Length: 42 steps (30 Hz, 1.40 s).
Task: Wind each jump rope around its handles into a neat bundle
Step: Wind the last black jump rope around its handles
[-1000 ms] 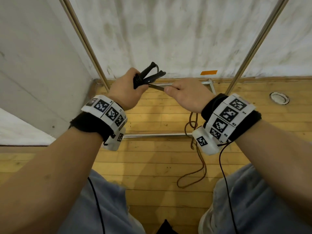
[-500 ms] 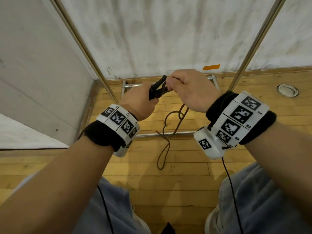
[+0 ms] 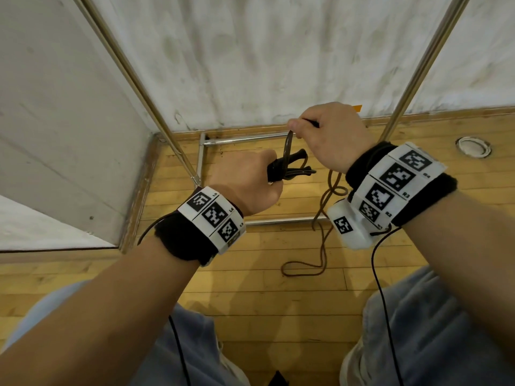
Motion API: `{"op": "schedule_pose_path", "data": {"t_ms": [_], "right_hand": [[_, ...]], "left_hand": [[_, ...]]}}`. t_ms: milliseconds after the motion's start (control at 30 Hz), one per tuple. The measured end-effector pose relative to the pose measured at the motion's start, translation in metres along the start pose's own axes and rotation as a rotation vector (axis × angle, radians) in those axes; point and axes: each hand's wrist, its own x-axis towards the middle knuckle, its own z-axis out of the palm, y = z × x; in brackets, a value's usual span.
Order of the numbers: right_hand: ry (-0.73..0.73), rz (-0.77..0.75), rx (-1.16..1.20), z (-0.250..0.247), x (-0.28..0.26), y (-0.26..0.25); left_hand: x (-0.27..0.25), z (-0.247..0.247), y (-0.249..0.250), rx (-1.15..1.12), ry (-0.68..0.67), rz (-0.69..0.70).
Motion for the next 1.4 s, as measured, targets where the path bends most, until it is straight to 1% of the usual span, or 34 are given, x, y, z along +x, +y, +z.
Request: {"op": "schedule_pose_path", "data": {"t_ms": [167, 300, 400, 500, 600, 667, 733, 833, 900, 967, 1067, 1133, 1233, 1300, 1333, 1367, 1400], "right_hand": [[-0.031, 0.08, 0.091, -0.001, 0.006, 0.008], [-0.106, 0.133, 0.203, -0.004, 0.005, 0.012], [-0.184, 0.197, 0.365, -0.008, 0.002, 0.012], [-0.254, 0.234, 0.565, -0.007, 0.002, 0.011], [-0.311, 0.31, 0.734, 0.001, 0.001, 0.01], [-0.361, 0.355, 0.764, 0.005, 0.001, 0.009], [-0.408, 0.382, 0.771, 0.01, 0.001, 0.007], [-0.451, 0.363, 0.851, 0.017, -0.001, 0.004], [-0.418, 0.342, 0.9, 0.021, -0.005, 0.0], [-0.343, 0.311, 0.863, 0.024, -0.008, -0.003], [-0.196, 0.234, 0.65, 0.027, -0.011, -0.01], [-0.142, 0.151, 0.487, 0.03, -0.013, -0.012], [-0.104, 0.019, 0.145, 0.035, -0.016, -0.01], [-0.03, -0.013, -0.124, 0.037, -0.014, -0.007], [-0.008, -0.003, -0.182, 0.037, -0.012, -0.006], [0.009, 0.019, -0.18, 0.037, -0.009, -0.004], [0.026, 0.045, -0.129, 0.037, -0.006, -0.004]], "left_hand": [[-0.006, -0.01, 0.004, -0.097, 0.04, 0.139], [-0.012, -0.019, 0.004, -0.218, 0.069, 0.208], [-0.016, -0.025, 0.007, -0.294, 0.101, 0.235], [-0.02, -0.033, 0.009, -0.38, 0.168, 0.247], [-0.02, -0.037, 0.007, -0.457, 0.186, 0.183], [-0.017, -0.039, 0.003, -0.518, 0.192, 0.082], [-0.014, -0.039, 0.0, -0.581, 0.214, 0.013], [-0.009, -0.039, -0.001, -0.642, 0.258, -0.06], [-0.006, -0.04, -0.001, -0.705, 0.267, -0.098], [-0.005, -0.042, 0.0, -0.76, 0.268, -0.098], [-0.001, -0.044, 0.0, -0.795, 0.271, -0.093], [0.002, -0.043, -0.001, -0.842, 0.288, -0.124], [0.004, -0.042, -0.001, -0.882, 0.28, -0.159], [0.004, -0.042, 0.003, -0.871, 0.256, -0.134], [0.003, -0.042, 0.005, -0.872, 0.249, -0.119], [0.002, -0.043, 0.008, -0.878, 0.245, -0.108], [0.002, -0.044, 0.01, -0.891, 0.242, -0.1]]}}
